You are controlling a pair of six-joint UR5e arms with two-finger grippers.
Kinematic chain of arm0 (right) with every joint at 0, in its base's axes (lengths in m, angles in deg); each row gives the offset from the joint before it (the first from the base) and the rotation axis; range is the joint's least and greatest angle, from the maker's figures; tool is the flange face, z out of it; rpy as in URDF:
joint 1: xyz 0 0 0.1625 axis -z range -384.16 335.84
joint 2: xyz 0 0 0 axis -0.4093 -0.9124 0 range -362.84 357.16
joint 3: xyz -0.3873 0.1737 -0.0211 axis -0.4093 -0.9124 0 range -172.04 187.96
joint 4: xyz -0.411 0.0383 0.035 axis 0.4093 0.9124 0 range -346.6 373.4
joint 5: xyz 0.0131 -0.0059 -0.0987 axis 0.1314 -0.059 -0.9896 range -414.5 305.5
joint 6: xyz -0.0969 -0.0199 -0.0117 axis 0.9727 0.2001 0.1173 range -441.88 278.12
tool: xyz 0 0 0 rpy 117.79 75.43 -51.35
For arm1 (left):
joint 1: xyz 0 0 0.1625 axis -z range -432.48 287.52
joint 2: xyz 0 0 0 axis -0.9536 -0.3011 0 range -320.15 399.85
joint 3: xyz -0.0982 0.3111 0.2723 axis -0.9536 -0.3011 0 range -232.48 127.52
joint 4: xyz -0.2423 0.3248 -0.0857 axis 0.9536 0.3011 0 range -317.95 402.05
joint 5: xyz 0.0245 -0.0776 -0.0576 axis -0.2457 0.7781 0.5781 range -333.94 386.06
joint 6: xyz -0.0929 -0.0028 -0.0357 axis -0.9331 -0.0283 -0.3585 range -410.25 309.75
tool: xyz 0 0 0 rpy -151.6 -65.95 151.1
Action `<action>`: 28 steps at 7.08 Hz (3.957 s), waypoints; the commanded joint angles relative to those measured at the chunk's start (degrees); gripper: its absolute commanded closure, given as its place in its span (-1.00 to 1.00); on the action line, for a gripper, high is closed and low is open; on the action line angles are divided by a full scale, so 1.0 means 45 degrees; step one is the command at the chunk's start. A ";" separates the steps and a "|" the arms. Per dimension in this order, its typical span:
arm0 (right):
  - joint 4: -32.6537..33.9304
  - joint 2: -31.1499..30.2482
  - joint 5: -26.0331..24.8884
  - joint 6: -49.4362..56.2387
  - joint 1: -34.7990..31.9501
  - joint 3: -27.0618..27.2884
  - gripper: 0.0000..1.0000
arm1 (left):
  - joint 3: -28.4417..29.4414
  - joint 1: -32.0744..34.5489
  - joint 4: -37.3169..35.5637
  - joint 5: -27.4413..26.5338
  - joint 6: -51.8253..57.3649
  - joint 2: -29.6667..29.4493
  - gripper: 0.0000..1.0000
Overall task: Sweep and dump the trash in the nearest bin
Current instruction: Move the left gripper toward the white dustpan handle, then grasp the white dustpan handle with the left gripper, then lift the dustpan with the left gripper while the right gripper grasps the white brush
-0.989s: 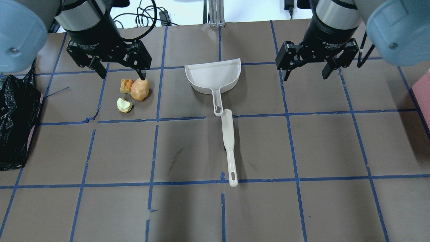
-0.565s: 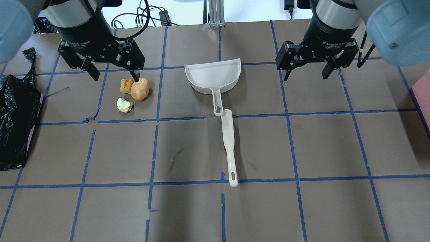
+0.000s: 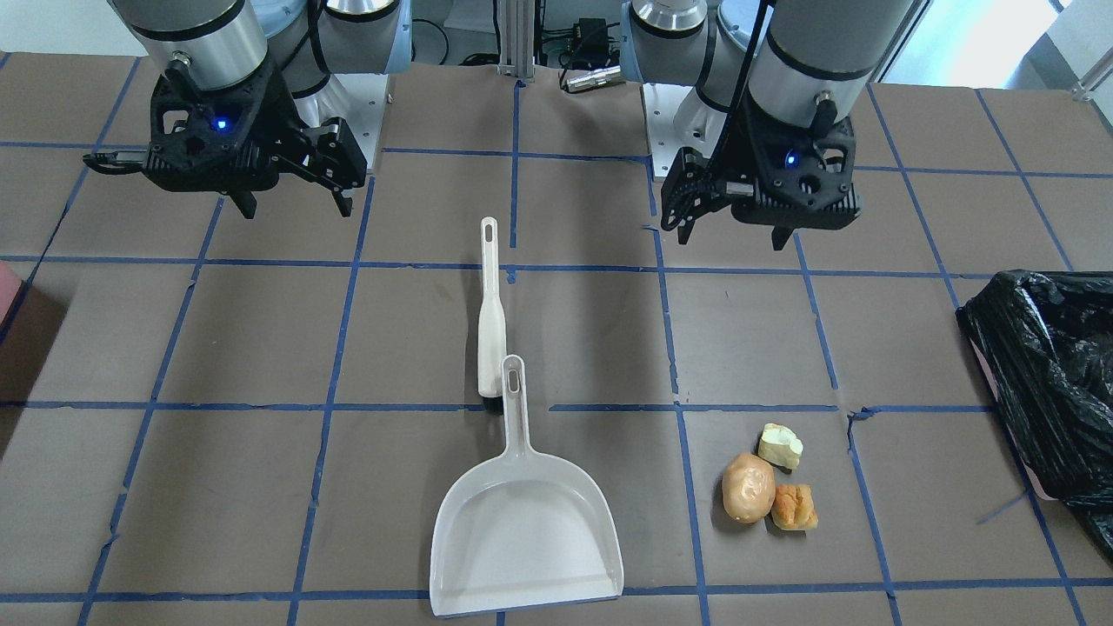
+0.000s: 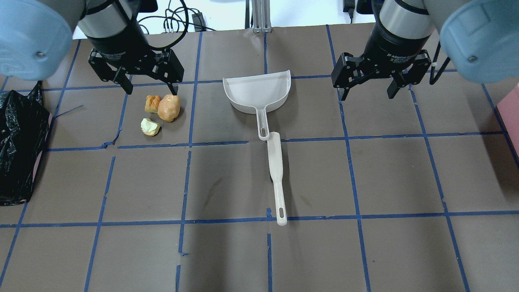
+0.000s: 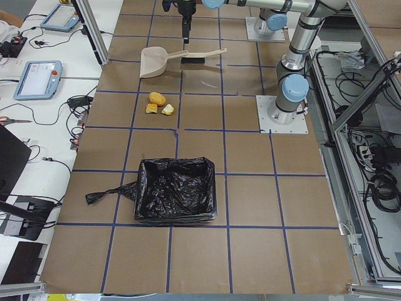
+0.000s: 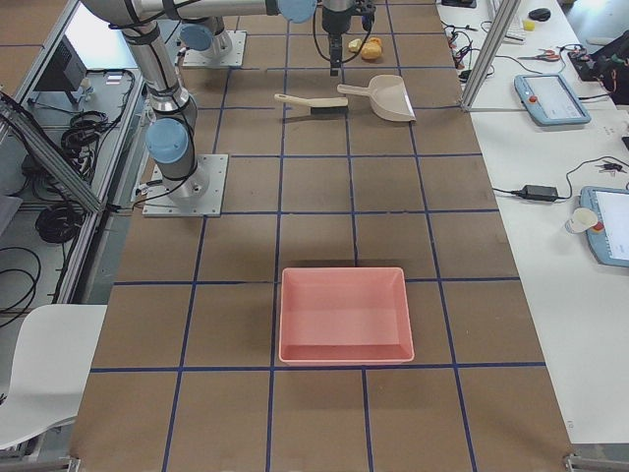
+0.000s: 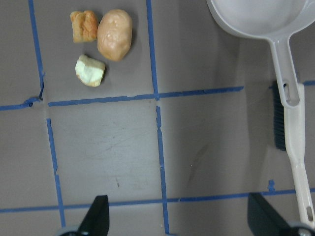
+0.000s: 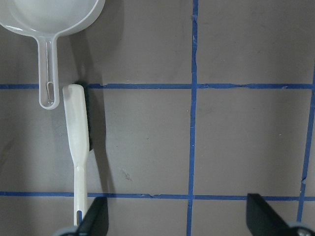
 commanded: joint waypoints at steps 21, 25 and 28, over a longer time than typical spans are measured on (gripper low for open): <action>0.2135 -0.0049 0.0067 -0.1365 -0.0953 0.2027 -0.92 | -0.2309 0.3752 -0.9166 0.0731 -0.3947 -0.5221 0.24; 0.3176 0.0146 0.0028 -0.2327 -0.2064 0.2830 -0.90 | -0.1843 0.3636 -0.9069 0.0731 -0.3657 -0.5047 0.68; 0.4503 0.0146 0.0009 -0.2772 -0.2726 0.3711 -0.99 | -0.0653 0.2567 -0.7531 0.0575 -0.2507 -0.4772 0.81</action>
